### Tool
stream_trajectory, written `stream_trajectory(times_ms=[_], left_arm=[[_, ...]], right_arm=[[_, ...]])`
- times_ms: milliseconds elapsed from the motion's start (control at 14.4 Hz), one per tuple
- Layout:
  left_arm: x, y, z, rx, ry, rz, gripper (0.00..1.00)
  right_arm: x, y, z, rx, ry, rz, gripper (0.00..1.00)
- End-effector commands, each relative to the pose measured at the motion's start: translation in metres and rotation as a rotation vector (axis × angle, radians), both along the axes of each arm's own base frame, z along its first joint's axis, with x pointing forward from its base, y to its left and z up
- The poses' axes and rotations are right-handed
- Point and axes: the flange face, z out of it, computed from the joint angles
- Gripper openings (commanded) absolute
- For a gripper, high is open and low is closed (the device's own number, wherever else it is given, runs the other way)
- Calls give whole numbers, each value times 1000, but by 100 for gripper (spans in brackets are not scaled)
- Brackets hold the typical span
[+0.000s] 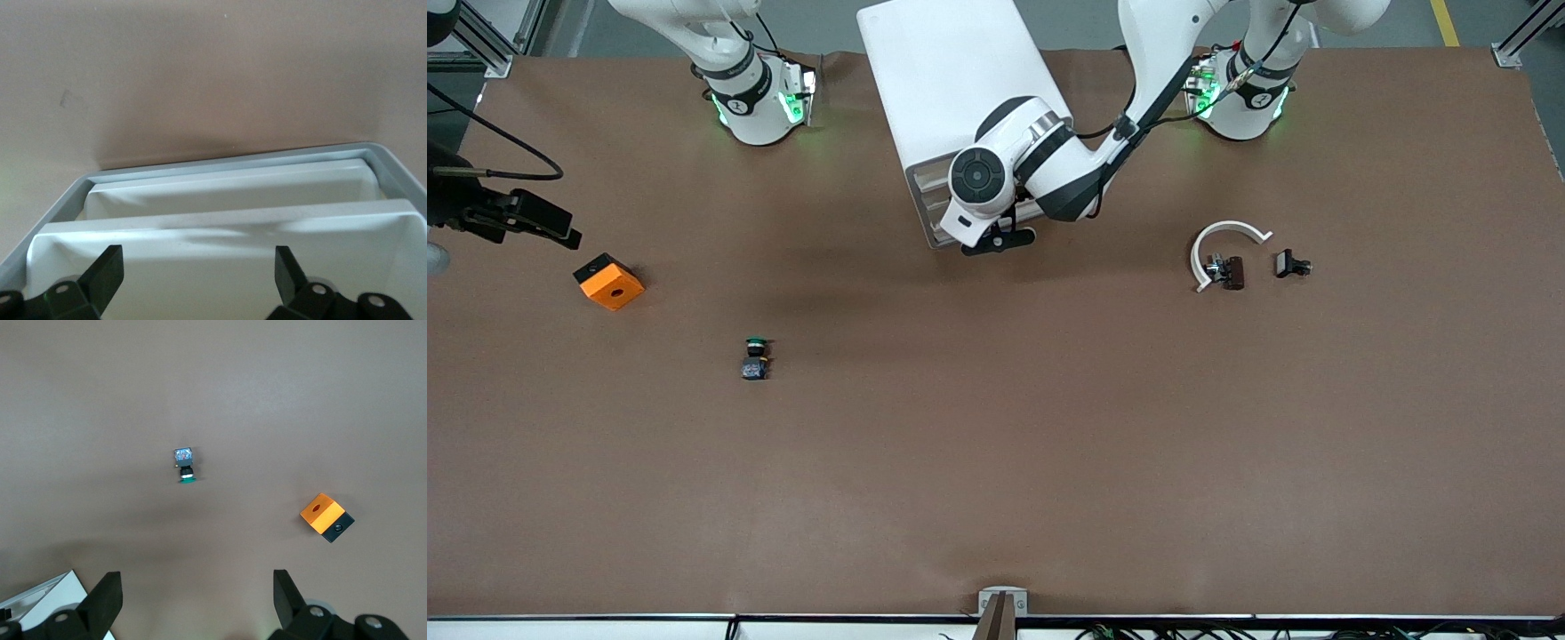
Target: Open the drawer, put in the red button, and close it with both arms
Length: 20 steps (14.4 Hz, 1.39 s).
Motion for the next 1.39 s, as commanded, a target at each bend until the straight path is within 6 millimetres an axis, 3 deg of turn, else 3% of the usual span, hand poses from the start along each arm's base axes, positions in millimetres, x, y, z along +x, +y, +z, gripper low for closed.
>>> stream_trajectory(times_ms=[0,69,208,278,486,625,764,903,1042,1319], left_arm=[[-26,-12,-6,16,27,-21,100],[-28,-14,-9,18,30,-26,100],[-12,-6,-4,14,17,-2,100],[7,1,2,3,4,21,100],[94,43,33,-51,-53,151,100],[153,78,63,-67,-144,210,100],[193,120,94,-45,-252,234,100],[236,178,122,-25,-336,286,100],[261,220,150,-43,-380,330,100],[293,309,205,-66,-466,373,100]], right_arm=[[1,-3,6,-11,-8,-4,100],[1,-3,6,-13,-8,-4,100],[1,-5,6,-13,-8,-9,100],[1,-4,6,-13,-9,-7,100],[1,-5,12,-14,-25,-15,100],[2,-9,16,-14,-34,-21,100],[2,-11,17,-14,-35,-24,100],[2,-11,17,-14,-35,-24,100],[2,-9,17,-14,-35,-21,100],[3,-9,16,-14,-34,-21,100]])
